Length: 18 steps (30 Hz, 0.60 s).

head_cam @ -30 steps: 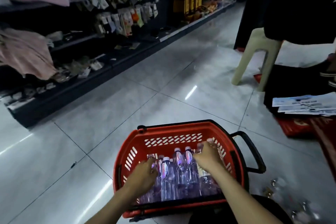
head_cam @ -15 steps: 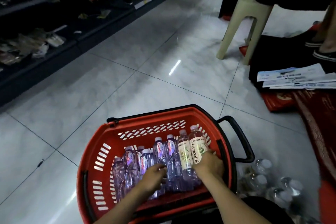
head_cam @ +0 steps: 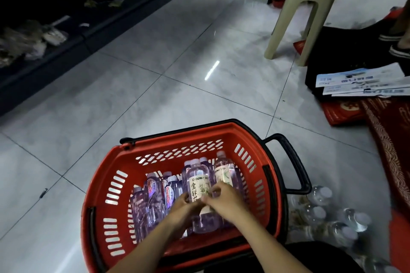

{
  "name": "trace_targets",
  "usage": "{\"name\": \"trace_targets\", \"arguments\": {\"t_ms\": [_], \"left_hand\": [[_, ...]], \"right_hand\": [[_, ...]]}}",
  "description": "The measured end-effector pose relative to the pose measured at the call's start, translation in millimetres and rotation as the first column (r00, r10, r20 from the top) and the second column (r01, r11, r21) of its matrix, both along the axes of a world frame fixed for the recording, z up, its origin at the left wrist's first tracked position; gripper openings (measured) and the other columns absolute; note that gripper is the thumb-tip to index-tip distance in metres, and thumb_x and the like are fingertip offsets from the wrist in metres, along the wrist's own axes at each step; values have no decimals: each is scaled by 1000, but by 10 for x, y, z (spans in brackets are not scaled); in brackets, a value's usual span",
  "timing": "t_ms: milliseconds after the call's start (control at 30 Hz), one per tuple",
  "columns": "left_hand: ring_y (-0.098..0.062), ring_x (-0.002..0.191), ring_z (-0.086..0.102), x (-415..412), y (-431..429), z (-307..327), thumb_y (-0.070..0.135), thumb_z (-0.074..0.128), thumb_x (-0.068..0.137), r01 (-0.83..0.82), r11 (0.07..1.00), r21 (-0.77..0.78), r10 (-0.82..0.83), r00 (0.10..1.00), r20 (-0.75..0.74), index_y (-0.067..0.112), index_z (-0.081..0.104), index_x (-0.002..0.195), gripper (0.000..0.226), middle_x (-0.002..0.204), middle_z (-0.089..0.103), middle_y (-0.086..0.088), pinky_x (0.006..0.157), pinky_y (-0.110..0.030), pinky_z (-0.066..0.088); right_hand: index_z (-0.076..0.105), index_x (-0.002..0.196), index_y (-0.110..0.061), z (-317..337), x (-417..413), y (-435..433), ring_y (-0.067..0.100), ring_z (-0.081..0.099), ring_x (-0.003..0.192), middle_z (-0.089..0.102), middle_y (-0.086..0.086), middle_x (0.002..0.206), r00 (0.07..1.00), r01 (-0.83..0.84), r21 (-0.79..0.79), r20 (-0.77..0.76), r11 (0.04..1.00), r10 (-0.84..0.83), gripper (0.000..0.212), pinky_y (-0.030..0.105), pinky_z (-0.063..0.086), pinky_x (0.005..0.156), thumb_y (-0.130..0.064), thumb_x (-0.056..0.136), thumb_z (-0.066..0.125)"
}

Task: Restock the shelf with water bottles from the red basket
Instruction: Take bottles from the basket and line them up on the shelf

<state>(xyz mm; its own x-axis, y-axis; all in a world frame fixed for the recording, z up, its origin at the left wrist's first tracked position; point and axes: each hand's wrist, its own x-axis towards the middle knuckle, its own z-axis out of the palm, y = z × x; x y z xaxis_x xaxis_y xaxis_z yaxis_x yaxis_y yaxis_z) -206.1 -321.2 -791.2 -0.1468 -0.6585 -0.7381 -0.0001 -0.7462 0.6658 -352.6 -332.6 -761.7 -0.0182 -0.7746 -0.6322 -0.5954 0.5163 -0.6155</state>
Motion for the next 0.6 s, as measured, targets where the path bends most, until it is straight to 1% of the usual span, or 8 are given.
{"name": "trace_targets", "arguments": {"t_ms": [100,133,167,267,333,400,533,600], "left_hand": [[-13,66,67,-74,0,-5,12,80,77,62,997,-47,-61,998,22,11,48,112,47,86,72,-6,55,-23,52],[-8,58,68,-103,1,24,4,76,81,57,998,-34,-57,998,15,22,44,118,52,76,73,0,49,-19,51],[-5,53,68,-133,3,76,-1,71,83,32,999,-16,-33,999,-16,15,43,127,55,64,72,4,46,-18,51],[-12,73,68,-90,-10,93,-1,71,83,0,1000,16,2,998,-69,5,36,137,65,75,70,5,58,-27,50],[-14,82,64,-45,-14,63,1,71,83,-19,999,28,22,996,-87,4,31,143,72,84,66,2,63,-29,48],[-10,76,65,-26,-1,37,-1,69,85,-14,999,33,17,995,-96,5,32,143,69,85,68,2,60,-26,50],[-12,82,68,10,20,93,-1,68,85,-41,997,69,51,988,-147,8,25,147,76,98,72,-2,76,-29,52],[-24,110,62,40,12,127,2,74,79,-68,995,79,80,983,-163,8,18,151,91,123,63,-12,97,-39,47]], "right_hand": [[42,139,-15,-117,-98,-94,16,59,105,51,3,132,979,147,-84,-133,986,-157,64,13,44,75,-36,86,70],[34,146,-13,-165,-140,-85,21,59,112,50,5,135,971,184,-36,-148,982,-188,75,18,47,81,-33,85,72],[24,151,-12,-217,-179,-59,23,60,112,51,7,136,968,206,30,-155,978,-199,84,22,51,82,-28,84,73],[4,155,-13,-366,-236,11,8,57,77,51,10,139,980,171,132,-129,976,-155,96,10,39,50,-18,86,71],[10,154,-12,-441,-248,-1,1,45,60,58,8,131,983,161,142,-113,977,-145,94,8,28,40,-17,85,73],[24,151,-13,-486,-282,-49,7,53,66,64,5,121,984,170,166,-79,971,-159,90,9,31,41,-16,80,78],[57,119,-16,-387,-451,-117,17,66,91,69,1,106,964,165,412,126,896,-235,56,29,53,78,-12,71,84],[59,116,-17,-281,-533,-94,20,67,98,72,3,107,950,122,482,195,867,-243,54,35,53,85,-15,69,86]]}}
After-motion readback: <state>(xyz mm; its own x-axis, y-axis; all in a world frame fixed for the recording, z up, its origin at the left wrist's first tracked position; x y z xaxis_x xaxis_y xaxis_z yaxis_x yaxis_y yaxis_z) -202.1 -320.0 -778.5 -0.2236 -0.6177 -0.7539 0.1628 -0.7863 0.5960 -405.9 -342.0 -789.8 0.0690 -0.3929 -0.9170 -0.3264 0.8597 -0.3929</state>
